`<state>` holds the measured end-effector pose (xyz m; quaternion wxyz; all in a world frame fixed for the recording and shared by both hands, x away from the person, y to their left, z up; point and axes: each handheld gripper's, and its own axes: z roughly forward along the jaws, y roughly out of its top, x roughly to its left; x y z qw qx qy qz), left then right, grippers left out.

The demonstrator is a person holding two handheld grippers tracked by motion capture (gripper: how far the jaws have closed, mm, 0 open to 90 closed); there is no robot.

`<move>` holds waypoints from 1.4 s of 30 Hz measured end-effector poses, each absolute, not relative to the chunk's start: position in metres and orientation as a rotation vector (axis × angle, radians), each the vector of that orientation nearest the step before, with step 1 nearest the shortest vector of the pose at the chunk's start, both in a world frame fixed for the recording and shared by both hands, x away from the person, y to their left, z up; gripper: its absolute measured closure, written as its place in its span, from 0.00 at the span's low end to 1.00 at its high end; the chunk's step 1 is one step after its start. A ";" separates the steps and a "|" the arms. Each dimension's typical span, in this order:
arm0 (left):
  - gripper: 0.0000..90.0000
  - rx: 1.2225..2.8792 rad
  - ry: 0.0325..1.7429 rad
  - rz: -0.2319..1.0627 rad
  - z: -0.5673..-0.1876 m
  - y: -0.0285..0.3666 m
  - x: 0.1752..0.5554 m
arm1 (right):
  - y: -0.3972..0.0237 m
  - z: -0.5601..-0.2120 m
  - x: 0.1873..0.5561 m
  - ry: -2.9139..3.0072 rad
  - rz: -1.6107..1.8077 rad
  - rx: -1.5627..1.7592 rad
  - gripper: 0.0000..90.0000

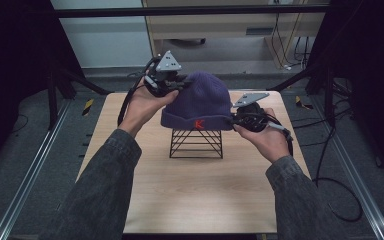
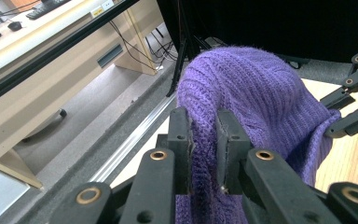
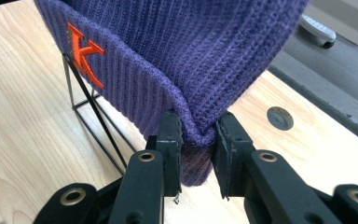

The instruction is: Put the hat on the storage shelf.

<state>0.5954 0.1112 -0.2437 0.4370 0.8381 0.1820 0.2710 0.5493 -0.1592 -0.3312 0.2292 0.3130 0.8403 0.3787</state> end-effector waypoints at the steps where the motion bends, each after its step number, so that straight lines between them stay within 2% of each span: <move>1: 0.87 2.081 0.455 0.670 -0.246 0.111 0.596 | -0.159 -0.335 0.550 2.321 1.038 0.864 0.82; 42: 0.87 2.111 0.478 0.620 -0.282 0.117 0.592 | -0.154 -0.368 0.549 2.369 1.016 0.895 0.82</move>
